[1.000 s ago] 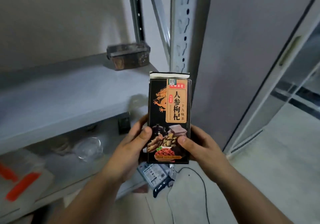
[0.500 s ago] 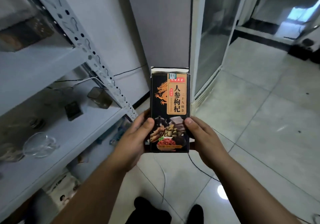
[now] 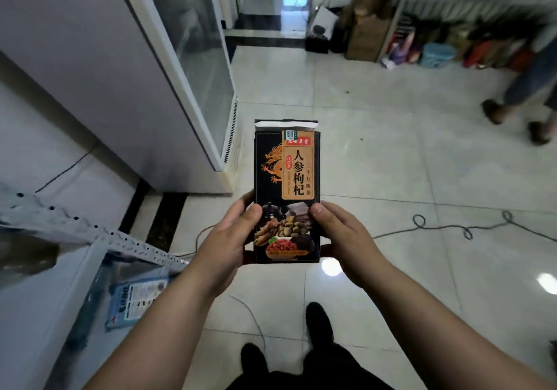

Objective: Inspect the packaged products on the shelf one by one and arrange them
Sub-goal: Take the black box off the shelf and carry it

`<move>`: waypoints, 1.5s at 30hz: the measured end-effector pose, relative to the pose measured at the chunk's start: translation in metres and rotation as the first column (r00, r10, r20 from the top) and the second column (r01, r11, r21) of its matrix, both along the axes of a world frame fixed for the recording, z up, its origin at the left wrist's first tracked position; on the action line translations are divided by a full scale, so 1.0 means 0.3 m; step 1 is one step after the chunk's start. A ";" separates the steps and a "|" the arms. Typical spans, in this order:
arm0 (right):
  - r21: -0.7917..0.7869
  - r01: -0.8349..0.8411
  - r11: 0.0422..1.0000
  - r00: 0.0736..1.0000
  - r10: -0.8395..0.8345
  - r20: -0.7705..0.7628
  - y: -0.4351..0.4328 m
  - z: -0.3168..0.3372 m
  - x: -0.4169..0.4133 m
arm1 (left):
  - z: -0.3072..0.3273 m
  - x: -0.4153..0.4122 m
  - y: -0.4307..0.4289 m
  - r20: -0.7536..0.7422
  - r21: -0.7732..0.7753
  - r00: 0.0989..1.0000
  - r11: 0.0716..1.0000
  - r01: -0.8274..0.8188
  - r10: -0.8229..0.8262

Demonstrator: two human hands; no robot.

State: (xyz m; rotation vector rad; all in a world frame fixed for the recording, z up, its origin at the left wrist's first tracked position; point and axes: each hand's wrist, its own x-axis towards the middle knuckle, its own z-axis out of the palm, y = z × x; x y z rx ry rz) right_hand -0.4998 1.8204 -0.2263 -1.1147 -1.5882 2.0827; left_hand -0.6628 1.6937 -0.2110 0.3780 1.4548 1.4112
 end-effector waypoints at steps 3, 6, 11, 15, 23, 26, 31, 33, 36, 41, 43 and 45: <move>0.006 0.151 0.989 0.988 -0.151 0.023 -0.077 0.002 0.107 | -0.017 0.054 0.004 -0.010 0.010 0.986 0.986 0.169 -0.169; 0.014 0.289 0.957 0.956 -0.289 0.047 -0.166 -0.011 0.218 | -0.041 0.121 0.005 -0.017 -0.017 0.949 0.949 0.316 -0.316; 0.006 0.467 0.884 0.883 -0.466 0.051 -0.312 -0.033 0.423 | -0.042 0.298 -0.012 -0.030 -0.057 0.866 0.866 0.496 -0.498; 0.035 0.543 0.839 0.839 -0.544 0.031 -0.385 -0.027 0.596 | -0.018 0.467 -0.022 -0.058 -0.049 0.805 0.807 0.589 -0.591; 0.011 0.680 0.733 0.733 -0.680 0.000 -0.498 -0.027 1.012 | 0.014 0.911 -0.022 -0.092 -0.105 0.708 0.714 0.692 -0.700; 0.007 0.733 0.680 0.680 -0.733 -0.012 -0.541 -0.026 1.194 | 0.018 1.109 -0.019 -0.108 -0.124 0.654 0.663 0.739 -0.749; -0.012 0.817 0.576 0.576 -0.817 0.002 -0.623 -0.023 1.478 | 0.035 1.417 -0.024 -0.127 -0.150 0.554 0.568 0.809 -0.823; -0.017 0.843 0.538 0.538 -0.843 -0.007 -0.646 -0.014 1.579 | 0.039 1.518 -0.025 -0.131 -0.140 0.514 0.529 0.837 -0.848; -0.011 0.878 0.479 0.479 -0.878 0.002 -0.676 -0.007 1.702 | 0.025 1.650 -0.017 -0.121 -0.144 0.470 0.484 0.863 -0.874; -0.001 0.930 0.367 0.367 -0.930 0.040 -0.718 -0.022 1.835 | 0.006 1.824 0.020 -0.107 -0.166 0.363 0.377 0.911 -0.925; -0.011 0.947 0.321 0.321 -0.946 0.052 -0.722 -0.034 1.879 | -0.005 1.886 0.053 -0.091 -0.168 0.312 0.324 0.931 -0.946; -0.013 0.961 0.277 0.278 -0.959 0.055 -0.716 -0.037 1.920 | -0.020 1.945 0.092 -0.078 -0.164 0.256 0.266 0.950 -0.963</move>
